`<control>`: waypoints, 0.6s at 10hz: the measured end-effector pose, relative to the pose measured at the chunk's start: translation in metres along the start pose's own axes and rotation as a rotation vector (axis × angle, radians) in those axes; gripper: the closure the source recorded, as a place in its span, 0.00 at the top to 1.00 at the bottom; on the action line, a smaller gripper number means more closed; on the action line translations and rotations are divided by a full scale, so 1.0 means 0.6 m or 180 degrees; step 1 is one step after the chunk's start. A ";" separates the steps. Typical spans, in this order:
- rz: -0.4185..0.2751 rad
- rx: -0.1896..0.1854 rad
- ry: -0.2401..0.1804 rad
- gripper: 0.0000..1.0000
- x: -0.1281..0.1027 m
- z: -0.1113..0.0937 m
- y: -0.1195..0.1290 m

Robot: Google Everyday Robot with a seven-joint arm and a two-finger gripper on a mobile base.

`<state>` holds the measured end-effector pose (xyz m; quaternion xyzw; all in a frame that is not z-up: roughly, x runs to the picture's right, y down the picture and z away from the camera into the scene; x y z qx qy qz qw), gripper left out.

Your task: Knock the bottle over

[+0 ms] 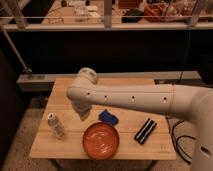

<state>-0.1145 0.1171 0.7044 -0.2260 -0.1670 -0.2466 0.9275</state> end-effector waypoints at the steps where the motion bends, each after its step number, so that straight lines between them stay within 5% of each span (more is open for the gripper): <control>1: -0.0017 -0.0001 -0.0007 0.37 -0.003 -0.001 -0.004; 4: -0.0101 -0.0030 -0.0063 0.11 -0.026 0.017 -0.020; 6: -0.0176 -0.0028 -0.0110 0.09 -0.042 0.024 -0.034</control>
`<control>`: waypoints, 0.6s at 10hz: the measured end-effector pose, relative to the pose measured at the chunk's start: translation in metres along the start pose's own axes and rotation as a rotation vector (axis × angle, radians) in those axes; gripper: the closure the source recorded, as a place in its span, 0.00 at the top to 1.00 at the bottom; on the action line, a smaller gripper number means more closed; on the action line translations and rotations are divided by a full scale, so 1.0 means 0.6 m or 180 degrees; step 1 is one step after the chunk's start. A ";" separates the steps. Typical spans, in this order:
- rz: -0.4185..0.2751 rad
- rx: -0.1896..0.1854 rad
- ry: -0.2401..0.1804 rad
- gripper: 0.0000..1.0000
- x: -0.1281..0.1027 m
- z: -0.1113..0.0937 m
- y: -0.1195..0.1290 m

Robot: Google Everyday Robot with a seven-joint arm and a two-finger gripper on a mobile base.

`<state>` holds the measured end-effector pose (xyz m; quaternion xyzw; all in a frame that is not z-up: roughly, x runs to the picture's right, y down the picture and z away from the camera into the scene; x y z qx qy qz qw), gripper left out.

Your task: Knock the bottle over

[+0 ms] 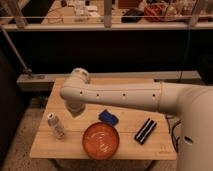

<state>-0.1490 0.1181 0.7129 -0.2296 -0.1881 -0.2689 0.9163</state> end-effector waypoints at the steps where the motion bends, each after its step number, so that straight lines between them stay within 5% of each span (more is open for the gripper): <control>1: -0.0041 -0.0017 -0.0029 0.09 -0.010 0.009 -0.005; 6: -0.0225 -0.0065 -0.0131 0.09 -0.039 0.035 -0.026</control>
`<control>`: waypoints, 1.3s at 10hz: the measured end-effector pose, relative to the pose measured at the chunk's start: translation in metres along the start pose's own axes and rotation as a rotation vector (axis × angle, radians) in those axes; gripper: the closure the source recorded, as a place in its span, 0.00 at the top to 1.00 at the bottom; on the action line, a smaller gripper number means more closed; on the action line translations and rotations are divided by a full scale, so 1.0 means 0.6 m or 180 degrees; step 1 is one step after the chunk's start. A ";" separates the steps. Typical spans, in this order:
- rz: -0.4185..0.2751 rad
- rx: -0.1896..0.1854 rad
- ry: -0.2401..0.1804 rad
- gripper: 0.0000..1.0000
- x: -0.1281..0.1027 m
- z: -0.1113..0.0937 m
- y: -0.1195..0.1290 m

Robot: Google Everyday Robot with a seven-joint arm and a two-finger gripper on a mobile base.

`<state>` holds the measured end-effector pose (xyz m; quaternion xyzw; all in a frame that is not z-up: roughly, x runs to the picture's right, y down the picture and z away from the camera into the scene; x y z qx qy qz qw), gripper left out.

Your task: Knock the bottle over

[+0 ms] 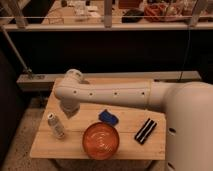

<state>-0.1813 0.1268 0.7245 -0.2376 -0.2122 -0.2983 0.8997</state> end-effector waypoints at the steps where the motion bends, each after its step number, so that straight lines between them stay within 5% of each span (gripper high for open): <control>1: -0.0038 -0.0024 -0.0025 0.09 -0.006 0.007 -0.005; 9: -0.0418 -0.0173 -0.0190 0.09 -0.082 0.045 -0.047; 13: -0.0528 -0.0270 -0.0201 0.09 -0.084 0.057 -0.040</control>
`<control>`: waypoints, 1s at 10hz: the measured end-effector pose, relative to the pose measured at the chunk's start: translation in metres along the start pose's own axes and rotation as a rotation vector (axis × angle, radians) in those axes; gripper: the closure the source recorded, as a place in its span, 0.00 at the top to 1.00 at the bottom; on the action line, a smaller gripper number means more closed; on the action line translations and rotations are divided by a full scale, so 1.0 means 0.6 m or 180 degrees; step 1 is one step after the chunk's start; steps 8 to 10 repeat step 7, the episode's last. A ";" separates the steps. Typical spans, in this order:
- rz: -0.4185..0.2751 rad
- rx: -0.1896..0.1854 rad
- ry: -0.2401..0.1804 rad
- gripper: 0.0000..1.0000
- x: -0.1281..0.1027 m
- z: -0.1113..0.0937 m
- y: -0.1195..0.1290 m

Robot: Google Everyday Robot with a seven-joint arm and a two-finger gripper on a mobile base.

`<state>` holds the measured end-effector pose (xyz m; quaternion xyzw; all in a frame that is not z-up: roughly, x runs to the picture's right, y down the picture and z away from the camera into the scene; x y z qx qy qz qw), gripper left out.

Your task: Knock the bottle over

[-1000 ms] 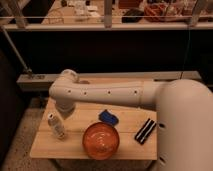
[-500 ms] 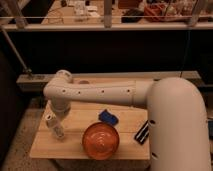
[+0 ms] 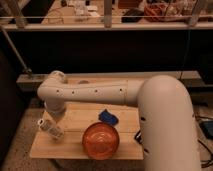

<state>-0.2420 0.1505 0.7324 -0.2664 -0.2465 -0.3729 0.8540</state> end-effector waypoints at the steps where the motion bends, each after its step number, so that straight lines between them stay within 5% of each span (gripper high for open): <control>1: -0.0022 -0.0010 -0.0004 0.09 -0.006 0.001 -0.001; 10: -0.0113 -0.0103 -0.0036 0.09 -0.030 0.008 0.000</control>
